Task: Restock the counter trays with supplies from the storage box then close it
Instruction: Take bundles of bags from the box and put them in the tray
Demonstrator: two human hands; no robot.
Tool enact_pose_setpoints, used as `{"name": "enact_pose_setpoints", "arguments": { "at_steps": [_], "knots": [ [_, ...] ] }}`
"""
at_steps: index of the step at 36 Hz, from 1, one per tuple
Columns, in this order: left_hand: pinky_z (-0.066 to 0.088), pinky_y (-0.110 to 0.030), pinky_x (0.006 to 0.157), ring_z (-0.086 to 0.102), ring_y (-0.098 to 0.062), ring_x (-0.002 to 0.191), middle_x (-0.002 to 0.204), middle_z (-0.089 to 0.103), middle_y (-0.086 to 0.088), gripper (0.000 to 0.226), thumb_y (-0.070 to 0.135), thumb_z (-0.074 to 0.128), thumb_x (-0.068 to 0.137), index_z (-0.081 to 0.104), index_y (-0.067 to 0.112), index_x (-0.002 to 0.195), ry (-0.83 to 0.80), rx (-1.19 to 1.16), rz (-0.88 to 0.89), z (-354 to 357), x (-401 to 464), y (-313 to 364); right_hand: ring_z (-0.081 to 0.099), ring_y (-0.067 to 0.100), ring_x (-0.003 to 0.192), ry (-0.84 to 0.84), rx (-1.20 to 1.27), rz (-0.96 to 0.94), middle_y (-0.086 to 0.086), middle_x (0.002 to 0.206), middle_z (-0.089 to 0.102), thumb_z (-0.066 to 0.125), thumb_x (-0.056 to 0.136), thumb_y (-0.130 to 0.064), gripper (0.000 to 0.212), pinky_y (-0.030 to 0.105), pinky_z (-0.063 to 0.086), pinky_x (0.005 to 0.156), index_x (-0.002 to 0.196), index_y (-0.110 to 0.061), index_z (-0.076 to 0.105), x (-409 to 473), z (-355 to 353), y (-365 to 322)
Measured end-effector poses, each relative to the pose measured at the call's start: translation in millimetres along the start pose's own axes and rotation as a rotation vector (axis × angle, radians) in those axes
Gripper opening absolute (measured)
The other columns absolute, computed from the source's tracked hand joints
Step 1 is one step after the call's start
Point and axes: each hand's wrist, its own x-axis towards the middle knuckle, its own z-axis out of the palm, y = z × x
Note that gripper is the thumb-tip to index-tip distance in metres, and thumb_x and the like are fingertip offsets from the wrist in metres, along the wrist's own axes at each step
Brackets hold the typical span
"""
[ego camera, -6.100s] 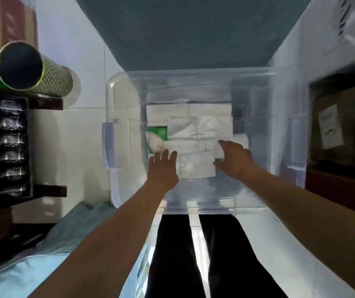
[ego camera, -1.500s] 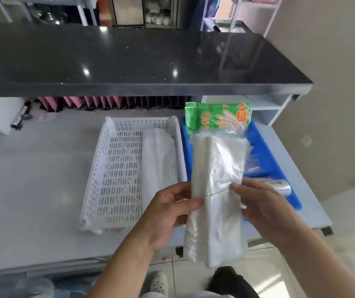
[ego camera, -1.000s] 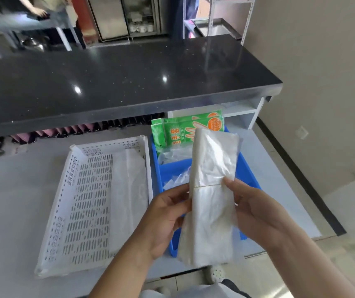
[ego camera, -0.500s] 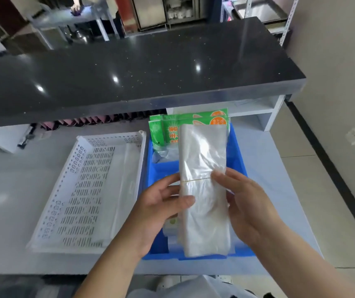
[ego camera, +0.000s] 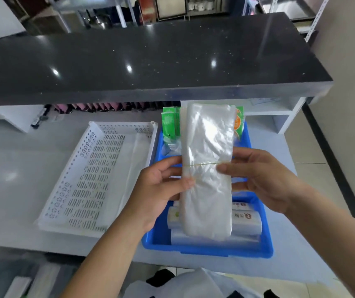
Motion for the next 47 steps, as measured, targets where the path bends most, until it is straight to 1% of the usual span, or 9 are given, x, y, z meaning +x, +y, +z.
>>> {"name": "enact_pose_setpoints", "arguments": {
  "at_steps": [9,12,16,19,26,33,38,42,47],
  "knots": [
    [0.059,-0.028,0.077,0.071,-0.015,0.086,0.097,0.076,-0.003,0.019,0.016,0.064,0.093,0.073,0.019,0.11,-0.265,0.113,0.027,-13,42,24,0.072,0.024,0.086,0.205,0.002,-0.139,0.012,0.099,0.075,0.075,0.07,-0.018,0.036,0.041,0.061,0.073,0.106,-0.012,0.075,-21,-10,-3],
    [0.053,-0.026,0.083,0.068,-0.01,0.089,0.099,0.074,-0.002,0.018,0.013,0.063,0.094,0.071,0.02,0.108,-0.212,0.461,0.087,-19,64,8,0.071,0.028,0.094,0.354,-0.031,-0.189,0.015,0.106,0.074,0.075,0.069,-0.019,0.042,0.044,0.06,0.079,0.11,-0.011,0.073,-34,-24,-9],
    [0.04,-0.029,0.103,0.052,-0.021,0.128,0.142,0.054,0.0,0.042,0.029,0.058,0.095,0.053,0.031,0.136,-0.488,1.152,0.025,-14,84,-26,0.073,0.017,0.08,0.474,-0.073,-0.238,0.002,0.089,0.077,0.073,0.071,-0.015,0.028,0.03,0.058,0.064,0.098,-0.016,0.077,-56,-39,-15],
    [0.036,-0.039,0.111,0.034,-0.027,0.142,0.161,0.028,-0.002,0.055,0.035,0.049,0.096,0.035,0.028,0.149,-0.582,1.386,0.0,0,97,-50,0.073,0.021,0.084,0.506,-0.092,-0.243,0.005,0.094,0.077,0.071,0.073,-0.012,0.031,0.036,0.061,0.07,0.103,-0.015,0.076,-71,-44,-19],
    [0.03,-0.057,0.112,0.022,-0.039,0.146,0.165,0.013,-0.006,0.068,0.056,0.028,0.097,0.012,0.029,0.156,-0.556,1.439,-0.147,23,129,-80,0.069,0.037,0.099,0.568,-0.199,-0.216,0.02,0.11,0.073,0.068,0.074,-0.007,0.038,0.048,0.056,0.088,0.112,-0.004,0.07,-88,-33,-26],
    [0.021,-0.066,0.112,0.005,-0.041,0.148,0.165,0.012,-0.004,0.08,0.073,0.021,0.086,0.024,0.032,0.154,-0.573,1.46,-0.201,22,134,-87,0.074,0.022,0.093,0.518,-0.437,-0.24,0.003,0.101,0.078,0.063,0.087,0.008,0.031,0.029,0.06,0.079,0.104,-0.015,0.074,-60,-24,-36],
    [0.019,-0.064,0.113,0.005,-0.037,0.15,0.165,0.013,-0.003,0.087,0.08,0.022,0.08,0.027,0.034,0.153,-0.59,1.463,-0.264,28,125,-86,0.068,0.008,0.085,0.473,-0.939,-0.299,-0.016,0.094,0.073,0.066,0.088,-0.005,0.028,0.022,0.055,0.08,0.098,-0.031,0.07,-19,-8,-47],
    [0.013,-0.07,0.111,0.013,-0.034,0.149,0.164,0.018,-0.004,0.089,0.082,0.022,0.081,0.026,0.032,0.154,-0.569,1.482,-0.261,32,115,-83,0.065,0.025,0.098,0.403,-1.331,-0.291,-0.001,0.111,0.072,0.06,0.092,-0.017,0.028,0.04,0.054,0.085,0.118,-0.025,0.067,22,4,-43],
    [0.001,-0.068,0.112,0.013,-0.031,0.15,0.164,0.019,-0.007,0.097,0.086,0.018,0.078,0.025,0.028,0.155,-0.531,1.502,-0.253,38,108,-83,0.06,0.034,0.113,0.228,-1.634,-0.224,0.007,0.128,0.066,0.056,0.093,-0.02,0.041,0.04,0.049,0.088,0.132,-0.031,0.057,75,20,-29]
  ]
}}
